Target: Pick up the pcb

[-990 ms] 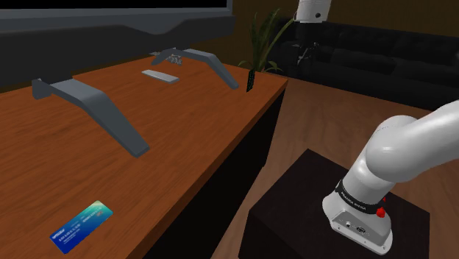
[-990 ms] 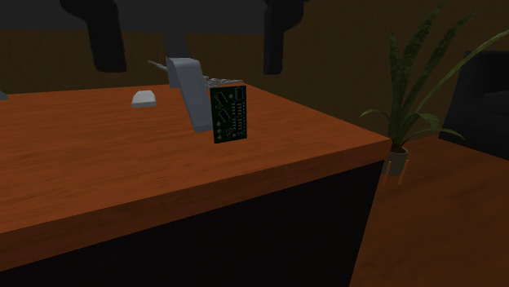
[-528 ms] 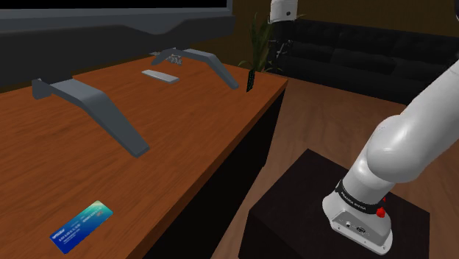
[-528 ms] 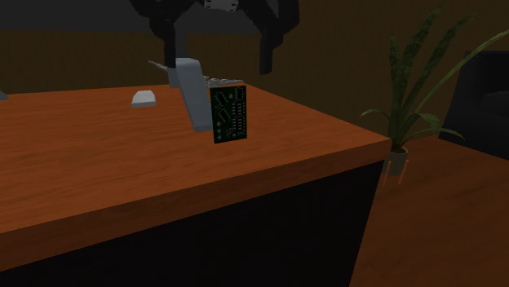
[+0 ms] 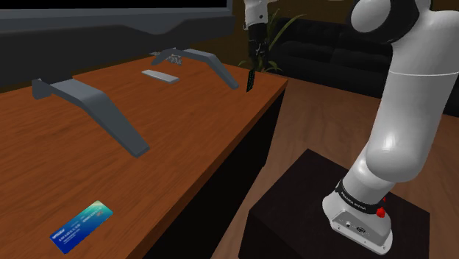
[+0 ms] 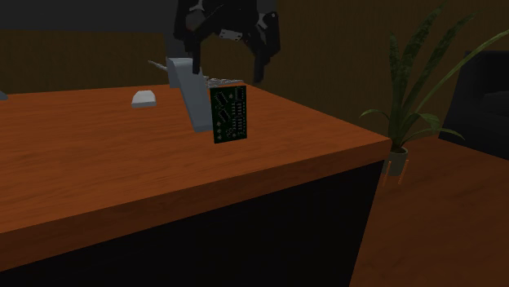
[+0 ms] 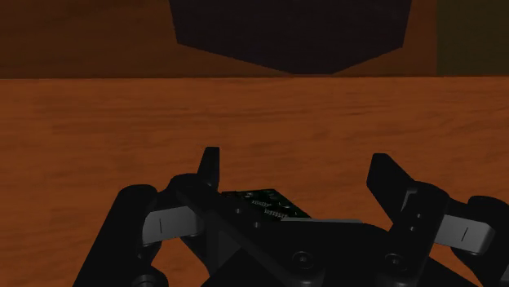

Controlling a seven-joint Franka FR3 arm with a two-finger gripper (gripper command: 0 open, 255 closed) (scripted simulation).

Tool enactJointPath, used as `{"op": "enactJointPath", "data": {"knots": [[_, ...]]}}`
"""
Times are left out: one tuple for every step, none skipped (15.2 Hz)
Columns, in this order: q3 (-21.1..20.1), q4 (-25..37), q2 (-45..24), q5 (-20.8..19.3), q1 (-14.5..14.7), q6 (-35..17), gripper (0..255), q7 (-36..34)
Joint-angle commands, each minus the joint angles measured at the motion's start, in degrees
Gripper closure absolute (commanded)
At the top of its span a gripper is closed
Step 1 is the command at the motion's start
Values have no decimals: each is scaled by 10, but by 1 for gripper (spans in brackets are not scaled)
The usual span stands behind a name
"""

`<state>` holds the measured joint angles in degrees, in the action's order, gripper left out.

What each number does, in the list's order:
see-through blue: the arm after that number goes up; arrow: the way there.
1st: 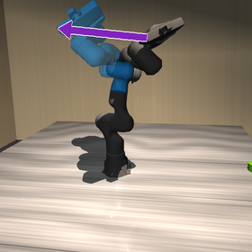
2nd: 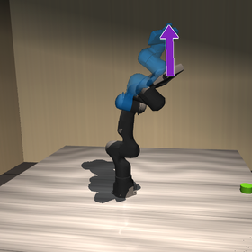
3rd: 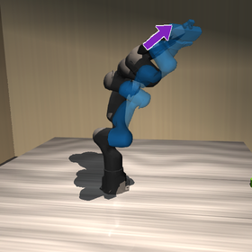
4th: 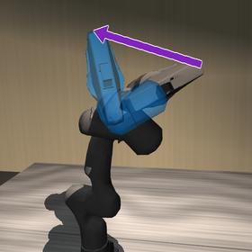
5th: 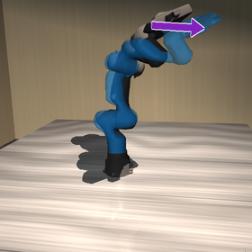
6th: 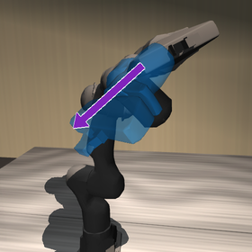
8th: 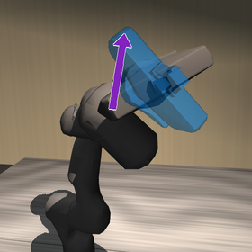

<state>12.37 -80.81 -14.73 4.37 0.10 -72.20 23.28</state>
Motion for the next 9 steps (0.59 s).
{"op": "enactJointPath", "data": {"knots": [[-2, 90, -73, 11, -9, 40, 0, 20], [-3, 80, -71, 11, -9, 31, 0, 20], [-3, 69, -69, 10, -9, 22, 0, 20], [-3, 60, -68, 10, -8, 14, 0, 21], [-3, 50, -66, 10, -7, 6, 0, 21], [-4, 41, -65, 9, -7, -3, 0, 21], [-4, 32, -64, 9, -6, -11, 0, 21], [-4, 23, -64, 9, -6, -19, 0, 22], [-4, 18, -64, 9, -6, -23, 0, 22]]}}
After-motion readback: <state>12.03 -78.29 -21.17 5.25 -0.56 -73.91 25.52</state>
